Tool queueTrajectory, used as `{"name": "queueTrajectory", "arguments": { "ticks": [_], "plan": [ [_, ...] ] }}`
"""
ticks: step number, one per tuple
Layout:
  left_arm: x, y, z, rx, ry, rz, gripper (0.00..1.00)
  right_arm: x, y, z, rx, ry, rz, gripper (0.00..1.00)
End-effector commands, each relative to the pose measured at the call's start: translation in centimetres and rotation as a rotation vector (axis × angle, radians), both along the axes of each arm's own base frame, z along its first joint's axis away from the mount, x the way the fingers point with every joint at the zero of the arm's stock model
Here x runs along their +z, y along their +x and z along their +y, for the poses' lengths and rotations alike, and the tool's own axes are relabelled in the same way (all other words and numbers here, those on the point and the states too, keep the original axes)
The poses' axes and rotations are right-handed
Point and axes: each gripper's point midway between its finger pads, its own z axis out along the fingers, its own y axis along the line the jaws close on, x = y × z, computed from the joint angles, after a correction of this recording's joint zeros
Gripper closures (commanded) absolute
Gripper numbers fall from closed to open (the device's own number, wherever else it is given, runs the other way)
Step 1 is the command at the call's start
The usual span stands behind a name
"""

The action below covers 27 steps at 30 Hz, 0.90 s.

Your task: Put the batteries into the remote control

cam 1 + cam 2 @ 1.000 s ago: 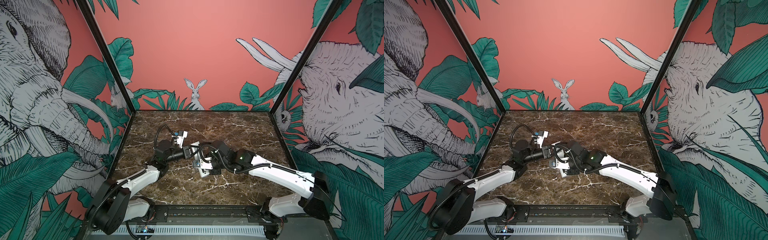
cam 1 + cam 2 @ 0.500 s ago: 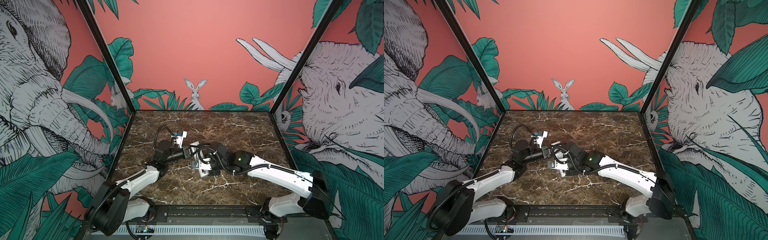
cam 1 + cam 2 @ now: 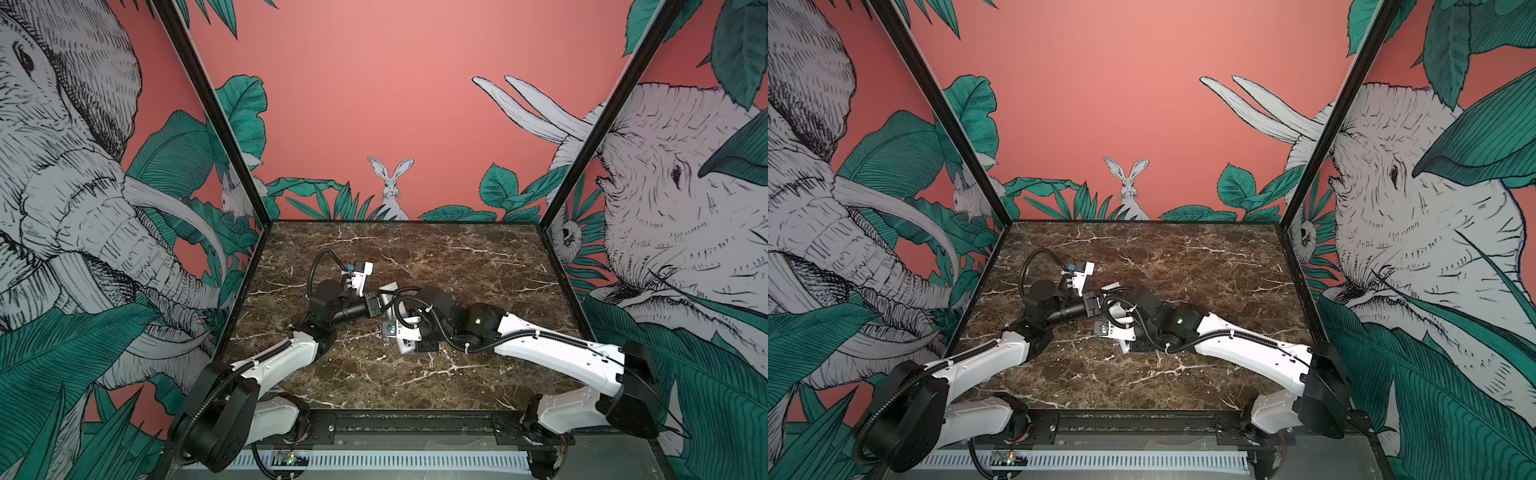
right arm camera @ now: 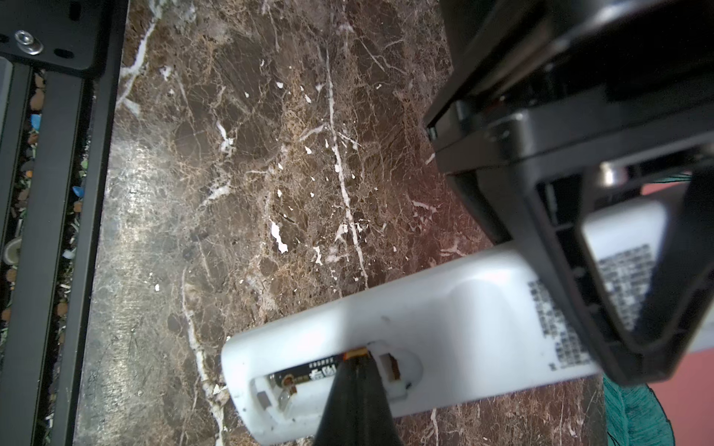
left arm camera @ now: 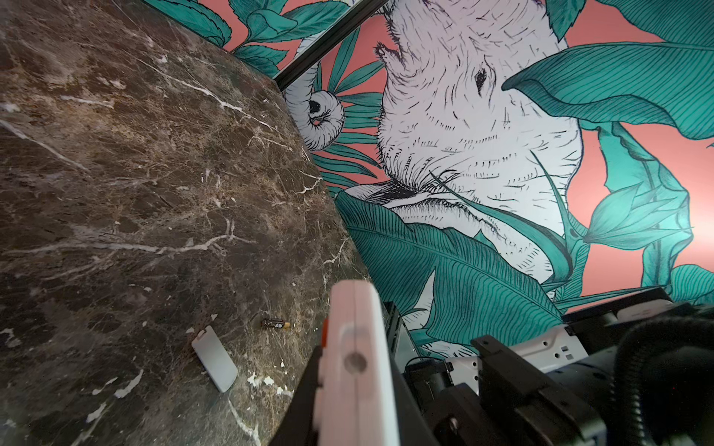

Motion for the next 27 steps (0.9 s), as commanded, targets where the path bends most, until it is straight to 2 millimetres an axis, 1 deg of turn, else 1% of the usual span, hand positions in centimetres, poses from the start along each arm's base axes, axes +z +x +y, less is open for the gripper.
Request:
{"name": "queueTrajectory", "arguments": {
  "ticks": [1, 7, 12, 19, 23, 27],
  "plan": [
    [2.8, -0.9, 0.2, -0.016, -0.06, -0.072, 1.0, -0.7, -0.4, 0.6, 0.008, 0.009, 0.016, 0.96],
    [2.7, -0.9, 0.3, -0.007, -0.051, -0.073, 1.0, -0.3, -0.6, 0.5, 0.005, 0.028, 0.018, 0.95],
    [2.2, -0.8, 0.5, 0.004, -0.035, -0.069, 1.0, 0.2, -0.6, 0.5, -0.003, 0.048, 0.017, 0.91],
    [1.0, -0.2, 1.0, 0.04, 0.011, -0.051, 1.0, 1.9, -0.7, 0.3, -0.023, 0.111, 0.005, 0.83],
    [0.7, 0.2, 1.3, 0.057, 0.029, -0.047, 1.0, 3.1, -1.1, 0.1, -0.032, 0.166, 0.016, 0.8],
    [0.4, 0.5, 1.5, 0.073, 0.039, -0.041, 1.0, 4.1, -1.4, -0.5, -0.053, 0.21, 0.014, 0.77]
  ]
}}
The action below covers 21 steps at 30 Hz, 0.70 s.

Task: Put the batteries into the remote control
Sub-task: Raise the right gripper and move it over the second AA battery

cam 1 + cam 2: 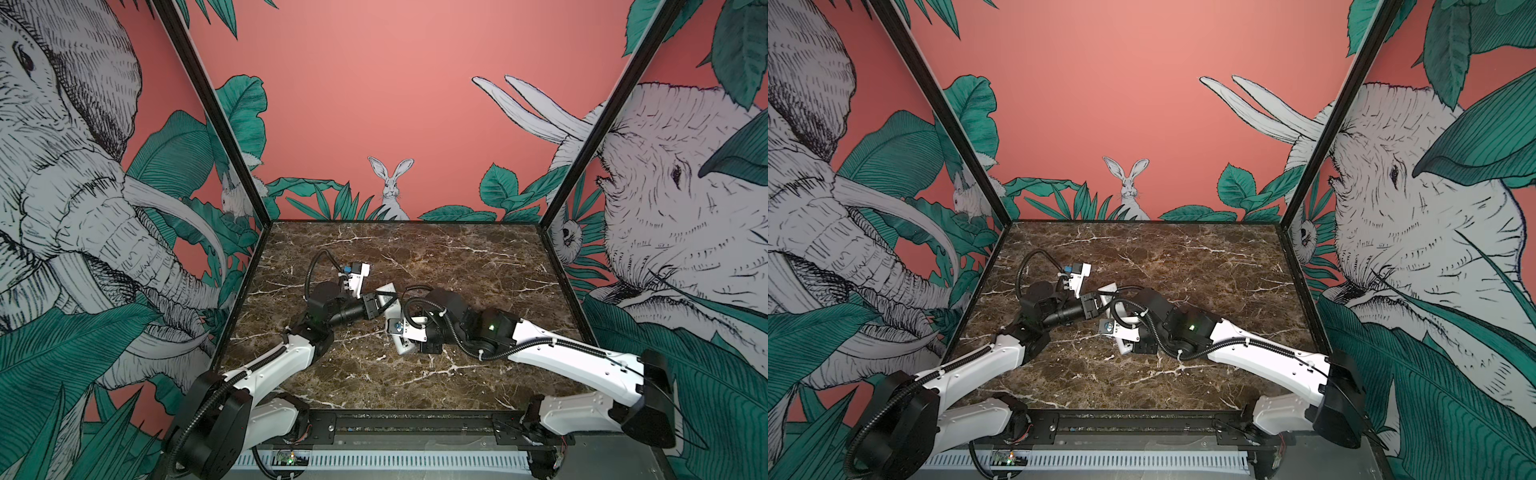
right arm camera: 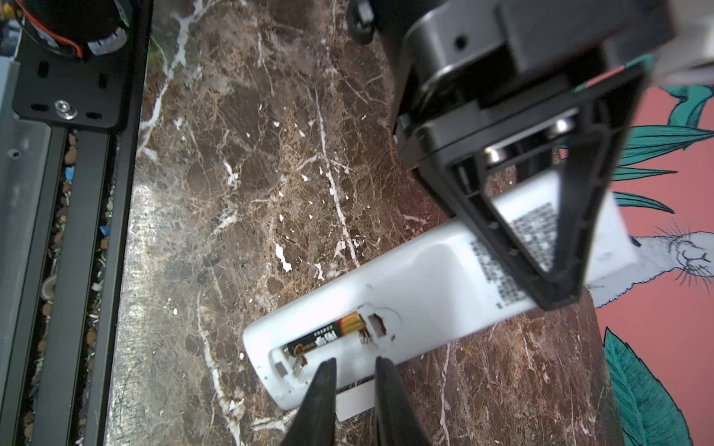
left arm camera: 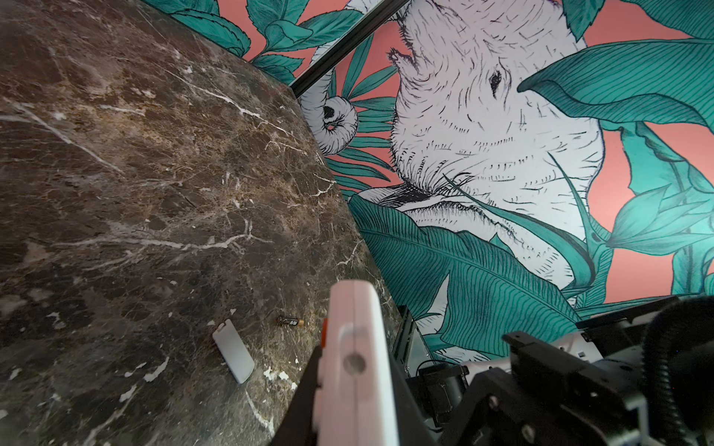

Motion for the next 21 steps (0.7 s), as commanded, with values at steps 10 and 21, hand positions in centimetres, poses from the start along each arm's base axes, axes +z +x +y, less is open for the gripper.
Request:
{"name": "queueTrajectory", "arguments": {
  "ticks": [10, 21],
  "plan": [
    [0.1, 0.5, 0.6, 0.032, 0.026, -0.046, 1.0, 2.3, 0.3, -2.5, -0.137, 0.126, 0.024, 0.53],
    [-0.4, 0.5, 0.8, 0.024, 0.052, -0.053, 1.0, 1.2, 3.7, -6.1, -0.369, 0.164, 0.226, 0.44]
  ]
}}
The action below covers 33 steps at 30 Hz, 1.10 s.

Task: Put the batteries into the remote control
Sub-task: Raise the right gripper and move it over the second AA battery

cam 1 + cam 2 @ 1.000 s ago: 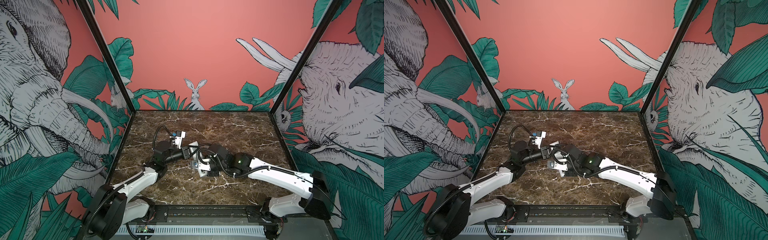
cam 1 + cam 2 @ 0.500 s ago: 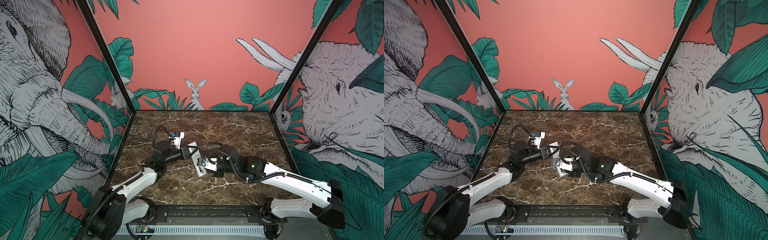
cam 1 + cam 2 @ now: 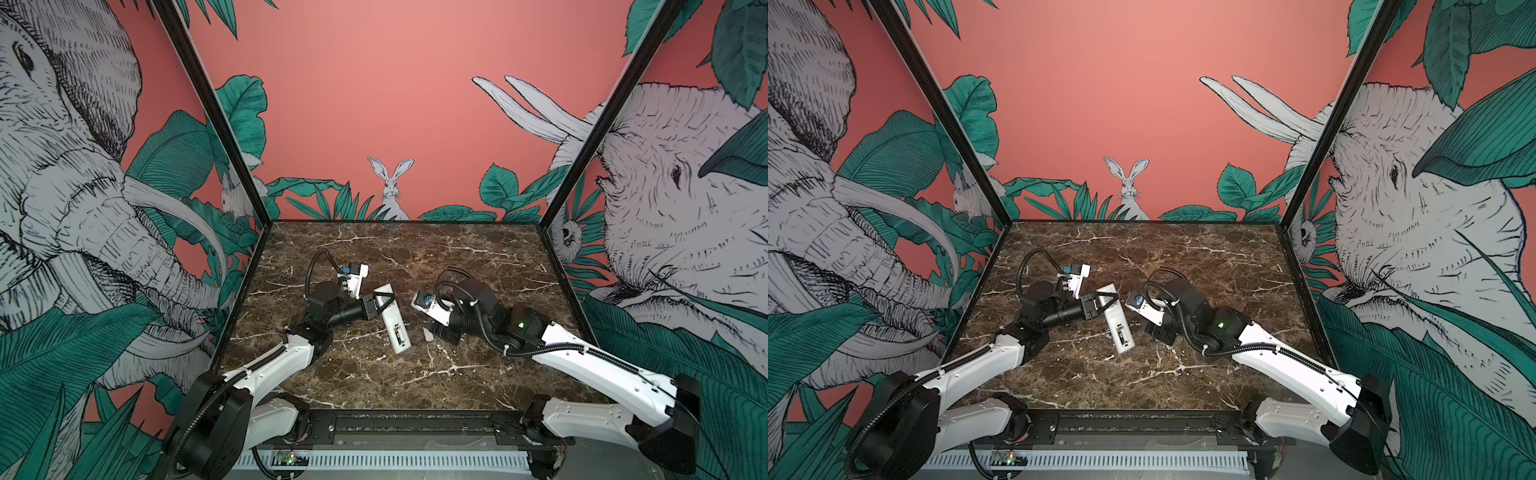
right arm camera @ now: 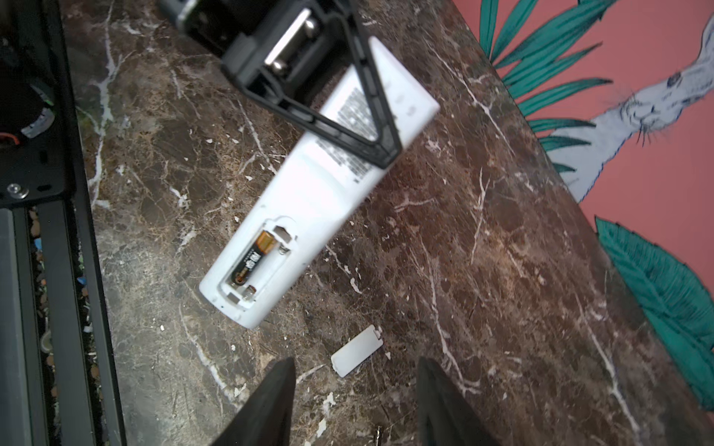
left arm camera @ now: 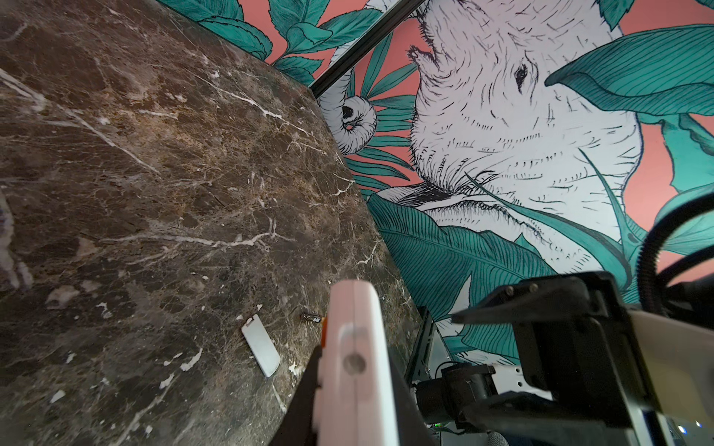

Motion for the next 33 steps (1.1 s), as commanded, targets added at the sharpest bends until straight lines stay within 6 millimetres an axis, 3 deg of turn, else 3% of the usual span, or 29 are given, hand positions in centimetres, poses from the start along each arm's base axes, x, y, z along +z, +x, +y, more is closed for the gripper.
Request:
{"name": "queueTrajectory", "arguments": {
  "ticks": [1, 6, 18, 33],
  "plan": [
    [0.8, 0.0, 0.2, -0.003, -0.002, -0.04, 1.0, -0.1, 0.4, -0.7, -0.067, 0.046, 0.091, 0.44],
    [0.7, 0.0, 0.3, -0.003, 0.0, -0.042, 1.0, -1.6, 2.1, -2.4, -0.178, 0.032, 0.184, 0.43],
    [0.4, -0.1, 0.4, 0.0, -0.003, -0.042, 1.0, -6.7, 3.3, -7.4, -0.416, -0.101, 0.408, 0.43],
    [0.7, -0.2, 0.3, -0.01, -0.015, -0.047, 1.0, -11.4, 3.4, -9.8, -0.581, -0.114, 0.593, 0.41]
  ]
}}
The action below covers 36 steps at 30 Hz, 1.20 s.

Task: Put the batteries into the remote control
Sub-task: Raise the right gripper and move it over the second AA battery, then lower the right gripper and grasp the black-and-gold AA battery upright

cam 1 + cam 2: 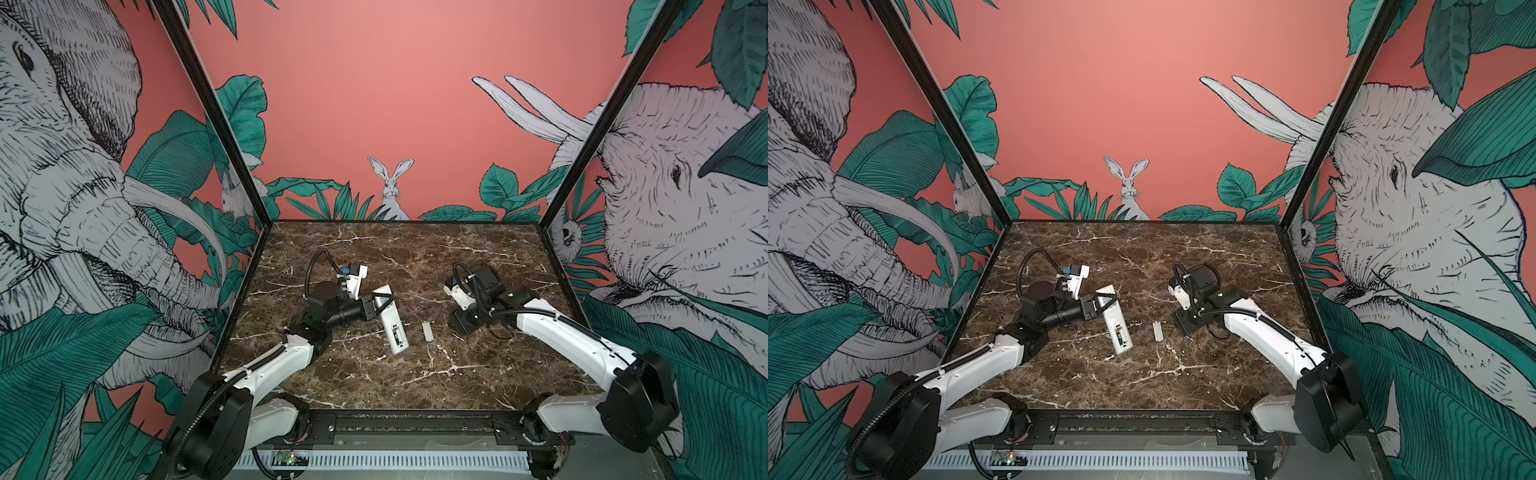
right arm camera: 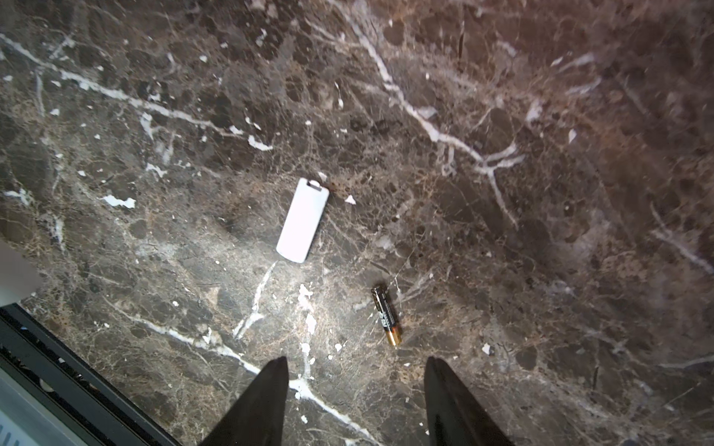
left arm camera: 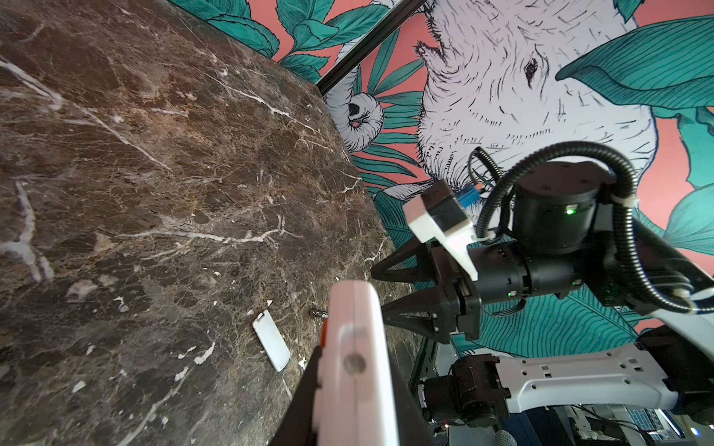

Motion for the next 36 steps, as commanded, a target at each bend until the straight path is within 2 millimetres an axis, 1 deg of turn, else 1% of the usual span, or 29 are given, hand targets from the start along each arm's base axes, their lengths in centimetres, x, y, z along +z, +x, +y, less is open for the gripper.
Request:
{"name": "queueTrajectory", "arguments": {
  "ticks": [1, 7, 13, 19, 29, 36],
  "plan": [
    [1.1, -0.2, 0.1, -0.009, -0.029, -0.045, 1.0, -0.9, -0.3, -0.6, -0.044, -0.003, 0.057, 0.41],
    [0.9, -0.2, 0.0, -0.01, -0.035, -0.044, 1.0, -2.5, -0.7, -1.2, -0.046, -0.039, 0.114, 0.41],
    [0.9, -0.1, 0.0, -0.012, -0.039, -0.045, 1.0, -4.2, -0.8, -1.4, -0.032, -0.076, 0.159, 0.41],
    [0.8, 0.0, 0.2, -0.01, -0.038, -0.043, 1.0, -5.5, -1.0, -1.6, -0.028, -0.094, 0.2, 0.43],
    [0.5, 0.1, 0.2, -0.007, -0.04, -0.037, 1.0, -7.0, -1.0, -2.6, -0.025, -0.152, 0.231, 0.49],
    [0.4, 0.0, 0.3, -0.004, -0.038, -0.034, 1.0, -7.9, -1.1, -2.7, -0.02, -0.162, 0.255, 0.53]
  ]
}}
